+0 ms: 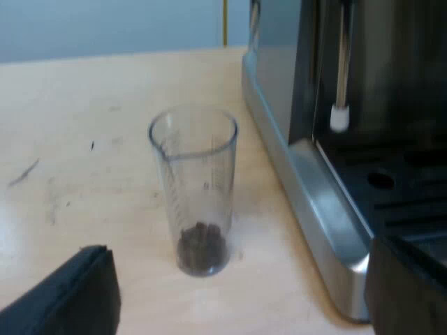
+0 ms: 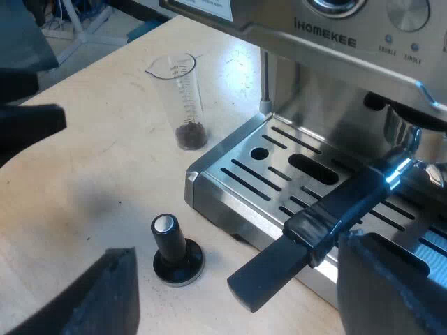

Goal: Pour the beans into the coffee machine

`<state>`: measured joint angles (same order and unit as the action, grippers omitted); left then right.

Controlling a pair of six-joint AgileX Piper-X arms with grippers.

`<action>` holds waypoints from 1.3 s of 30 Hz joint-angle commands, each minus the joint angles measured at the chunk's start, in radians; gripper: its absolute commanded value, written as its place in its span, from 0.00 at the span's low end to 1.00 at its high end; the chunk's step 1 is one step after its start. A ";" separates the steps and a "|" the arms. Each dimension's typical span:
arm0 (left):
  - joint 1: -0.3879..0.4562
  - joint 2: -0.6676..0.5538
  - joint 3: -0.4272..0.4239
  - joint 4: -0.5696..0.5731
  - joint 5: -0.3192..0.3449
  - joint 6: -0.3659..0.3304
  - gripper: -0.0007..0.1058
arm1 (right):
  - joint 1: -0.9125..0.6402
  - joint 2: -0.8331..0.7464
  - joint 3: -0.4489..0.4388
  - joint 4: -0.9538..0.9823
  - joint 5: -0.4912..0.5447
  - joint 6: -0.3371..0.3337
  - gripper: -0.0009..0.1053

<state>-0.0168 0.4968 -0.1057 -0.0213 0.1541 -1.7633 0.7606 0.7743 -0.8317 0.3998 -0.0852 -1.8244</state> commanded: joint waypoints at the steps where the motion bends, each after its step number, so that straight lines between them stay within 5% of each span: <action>1: -0.004 0.075 -0.001 -0.092 -0.007 -0.021 0.70 | 0.002 -0.002 -0.012 -0.022 -0.001 -0.009 0.59; 11: -0.004 0.382 -0.001 -0.331 -0.007 -0.021 0.70 | 0.002 -0.002 -0.012 -0.022 0.008 -0.009 0.59; 21: -0.004 0.513 -0.001 -0.463 -0.007 -0.021 0.70 | 0.002 -0.002 -0.012 -0.022 0.023 -0.009 0.59; 23: -0.004 0.598 -0.001 -0.574 -0.007 -0.021 0.70 | 0.002 -0.002 -0.012 -0.022 0.023 -0.009 0.59; 39: -0.004 0.961 -0.021 -0.922 -0.007 -0.021 0.70 | 0.002 -0.002 -0.012 -0.022 0.023 -0.009 0.59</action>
<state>-0.0168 1.4594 -0.1190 -0.9111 0.1518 -1.7729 0.7606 0.7743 -0.8317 0.3921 -0.0628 -1.8244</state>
